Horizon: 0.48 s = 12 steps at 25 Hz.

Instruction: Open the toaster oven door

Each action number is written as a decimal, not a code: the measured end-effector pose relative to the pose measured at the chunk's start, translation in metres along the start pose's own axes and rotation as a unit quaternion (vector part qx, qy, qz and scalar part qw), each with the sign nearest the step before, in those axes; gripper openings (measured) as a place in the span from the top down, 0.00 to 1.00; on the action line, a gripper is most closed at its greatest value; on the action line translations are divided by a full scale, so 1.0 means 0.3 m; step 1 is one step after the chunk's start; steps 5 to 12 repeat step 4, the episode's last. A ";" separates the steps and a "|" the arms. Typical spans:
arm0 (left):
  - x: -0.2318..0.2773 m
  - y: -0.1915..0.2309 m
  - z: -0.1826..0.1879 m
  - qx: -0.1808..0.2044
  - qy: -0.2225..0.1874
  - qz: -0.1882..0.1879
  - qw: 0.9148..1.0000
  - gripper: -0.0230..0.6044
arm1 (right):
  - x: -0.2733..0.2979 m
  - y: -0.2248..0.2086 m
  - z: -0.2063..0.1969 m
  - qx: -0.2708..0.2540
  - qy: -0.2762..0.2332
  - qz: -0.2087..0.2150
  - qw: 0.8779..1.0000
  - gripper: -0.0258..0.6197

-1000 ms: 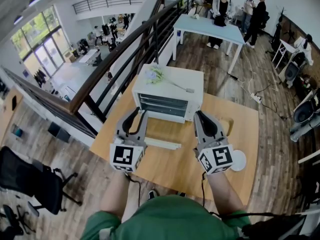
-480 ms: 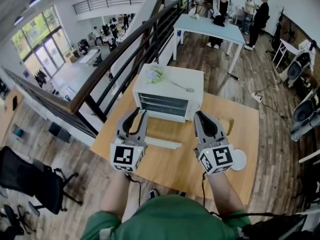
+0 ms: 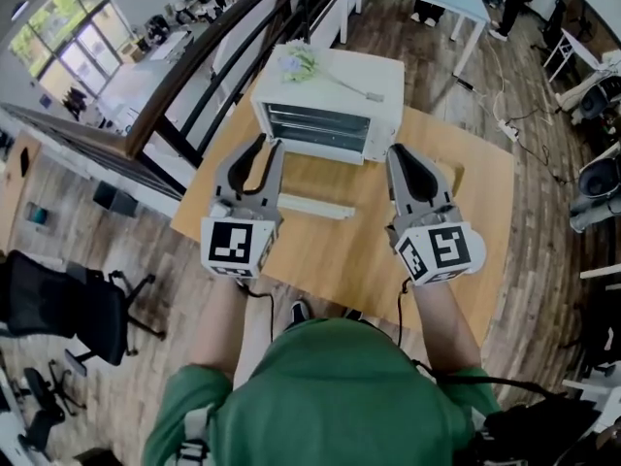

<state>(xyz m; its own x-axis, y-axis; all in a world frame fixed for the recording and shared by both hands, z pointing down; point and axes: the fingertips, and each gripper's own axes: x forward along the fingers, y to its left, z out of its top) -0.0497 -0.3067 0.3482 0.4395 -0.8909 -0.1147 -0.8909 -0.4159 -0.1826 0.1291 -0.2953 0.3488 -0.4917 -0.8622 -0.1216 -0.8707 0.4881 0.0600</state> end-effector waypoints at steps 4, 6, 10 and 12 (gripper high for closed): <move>0.025 -0.017 -0.057 0.006 0.010 -0.002 1.000 0.80 | 0.004 -0.028 -0.047 0.006 0.006 -0.001 1.000 0.90; 0.025 -0.017 -0.057 0.006 0.010 -0.002 1.000 0.80 | 0.004 -0.028 -0.047 0.006 0.006 -0.001 1.000 0.90; 0.025 -0.017 -0.057 0.006 0.010 -0.002 1.000 0.80 | 0.004 -0.028 -0.047 0.006 0.006 -0.001 1.000 0.90; 0.025 -0.017 -0.057 0.006 0.010 -0.002 1.000 0.80 | 0.004 -0.028 -0.047 0.006 0.006 -0.001 1.000 0.90</move>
